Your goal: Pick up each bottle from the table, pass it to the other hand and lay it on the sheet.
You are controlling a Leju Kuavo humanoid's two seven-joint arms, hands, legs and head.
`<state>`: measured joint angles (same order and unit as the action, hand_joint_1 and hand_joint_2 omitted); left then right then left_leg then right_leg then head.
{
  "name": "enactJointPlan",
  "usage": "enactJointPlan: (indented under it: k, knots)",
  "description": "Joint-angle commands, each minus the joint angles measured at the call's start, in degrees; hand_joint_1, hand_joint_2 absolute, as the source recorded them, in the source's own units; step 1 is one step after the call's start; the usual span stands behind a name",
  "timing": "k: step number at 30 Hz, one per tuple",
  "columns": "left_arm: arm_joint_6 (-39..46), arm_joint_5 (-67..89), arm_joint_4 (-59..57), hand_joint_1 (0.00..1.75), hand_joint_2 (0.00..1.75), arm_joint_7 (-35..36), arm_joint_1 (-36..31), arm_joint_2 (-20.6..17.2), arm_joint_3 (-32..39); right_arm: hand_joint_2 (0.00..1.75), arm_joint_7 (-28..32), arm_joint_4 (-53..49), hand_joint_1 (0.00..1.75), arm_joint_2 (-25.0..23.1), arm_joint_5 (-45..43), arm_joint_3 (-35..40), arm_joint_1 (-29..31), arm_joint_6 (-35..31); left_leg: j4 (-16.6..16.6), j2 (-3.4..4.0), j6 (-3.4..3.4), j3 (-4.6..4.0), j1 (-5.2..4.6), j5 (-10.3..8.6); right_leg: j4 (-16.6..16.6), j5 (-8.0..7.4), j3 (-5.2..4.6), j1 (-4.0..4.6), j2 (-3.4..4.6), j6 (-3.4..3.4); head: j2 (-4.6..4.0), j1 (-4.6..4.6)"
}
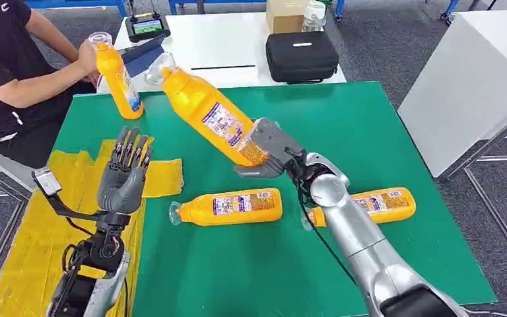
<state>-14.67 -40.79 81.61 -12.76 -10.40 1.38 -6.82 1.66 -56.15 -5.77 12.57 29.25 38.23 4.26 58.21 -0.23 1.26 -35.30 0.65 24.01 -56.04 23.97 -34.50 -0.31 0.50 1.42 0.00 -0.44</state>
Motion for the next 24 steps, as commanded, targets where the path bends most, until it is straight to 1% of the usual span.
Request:
enactJointPlan:
  k: [1, 3, 4, 7, 9, 10, 13, 15, 17, 19, 22, 24]
  knots:
    - [0.9, -0.2, -2.6, 0.00, 1.75, 0.7, -2.8, 0.8, -2.4, 1.75, -0.9, 15.6, 1.75, -9.0, 2.2, 7.9, 8.4, 0.0, 0.0, 0.14, -0.04, 0.07, -0.02, 0.02, 0.0, 0.00, -0.01, 0.00, 0.10, -0.04, 0.00, -0.02]
    - [1.0, -0.4, -2.5, 0.00, 1.75, 0.8, -3.0, 1.0, -2.4, 1.75, -1.0, 16.4, 1.75, -10.0, 3.1, 9.5, 8.3, 0.0, 0.0, 0.09, -0.04, 0.10, -0.02, 0.04, -0.1, 0.04, 0.02, -0.01, 0.03, -0.04, 0.00, -0.02]
    - [1.0, -0.4, -2.5, 0.00, 1.75, 0.8, -3.0, 1.0, -2.4, 1.75, -1.0, 16.4, 1.75, -10.0, 3.1, 9.5, 8.3, 0.0, 0.0, 0.08, -0.07, 0.20, -0.02, 0.07, -0.1, 0.09, 0.12, -0.01, 0.01, -0.06, 0.00, 0.00]
    - [1.1, -0.5, -2.4, 0.00, 1.75, 0.8, -3.1, 1.0, -2.4, 1.75, -1.1, 16.6, 1.75, -10.0, 3.3, 9.7, 8.2, -0.2, 0.0, 0.03, -0.03, 0.08, 0.00, 0.02, -0.1, 0.04, 0.00, 0.01, -0.02, -0.02, 0.00, 0.00]
    - [1.1, -0.5, -2.4, 0.00, 1.75, 0.8, -3.1, 1.0, -2.4, 1.75, -1.1, 16.6, 1.75, -9.9, 3.3, 9.6, 8.3, -0.2, 0.0, 0.00, -0.04, 0.24, -0.01, 0.07, -0.1, 0.10, 0.17, 0.01, -0.09, -0.04, 0.00, 0.00]
    - [1.1, -0.5, -2.4, 0.00, 1.75, 0.8, -3.1, 1.0, -2.4, 1.75, -1.1, 16.6, 1.75, -9.9, 3.3, 9.6, 8.3, -0.2, 0.0, -0.02, -0.02, 0.08, -0.01, 0.02, -0.1, 0.05, 0.03, 0.00, -0.08, -0.01, 0.00, 0.00]
    - [1.1, -1.0, -2.1, 0.00, 1.75, 1.2, -3.7, 1.3, -2.4, 1.75, -1.7, 17.3, 1.75, -11.3, 5.3, 12.2, 8.1, -0.4, 0.0, -0.02, -0.02, 0.02, -0.02, 0.00, -0.1, 0.03, -0.03, -0.02, -0.06, -0.01, 0.00, 0.02]
    - [1.3, -1.4, -0.9, 0.00, 1.75, 1.9, -3.6, 1.7, -2.6, 1.75, -2.5, 17.6, 1.75, -13.2, 7.4, 15.2, 7.4, -1.0, 0.0, 0.02, -0.03, 0.03, -0.01, 0.02, -0.1, 0.04, -0.03, -0.02, -0.03, -0.03, 0.00, 0.02]
    - [1.4, -1.4, -0.5, 0.00, 1.75, 2.2, -3.6, 1.7, -2.6, 1.75, -2.9, 17.6, 1.75, -13.7, 7.8, 15.7, 7.0, -1.4, 0.0, 0.03, -0.03, -0.01, -0.02, 0.00, -0.1, 0.02, -0.08, -0.04, 0.00, -0.03, 0.00, 0.00]
    - [1.4, -1.5, -0.2, 0.00, 1.75, 2.2, -3.4, 1.7, -2.7, 1.75, -3.0, 17.7, 1.75, -13.7, 8.1, 16.2, 7.0, -1.4, 0.0, -0.04, -0.07, 0.14, 0.00, 0.05, -0.1, 0.11, 0.10, 0.00, -0.11, -0.07, 0.00, 0.00]
    - [1.7, -1.1, 0.7, 0.00, 1.75, 2.5, -3.4, 2.0, -2.7, 1.75, -3.7, 17.4, 1.75, -14.2, 9.2, 19.6, 4.9, -0.6, 0.0, -0.04, -0.04, 0.04, 0.02, 0.02, 0.0, 0.05, -0.02, 0.01, -0.09, -0.03, 0.00, 0.00]
    - [1.9, -0.9, 0.4, 0.00, 1.75, 2.8, -4.0, 2.3, -2.6, 1.75, -4.9, 17.6, 1.75, -14.2, 8.7, 23.3, 3.5, -0.2, 0.0, -0.03, -0.03, 0.10, 0.02, 0.03, 0.0, 0.05, 0.04, 0.02, -0.08, -0.02, 0.00, 0.00]
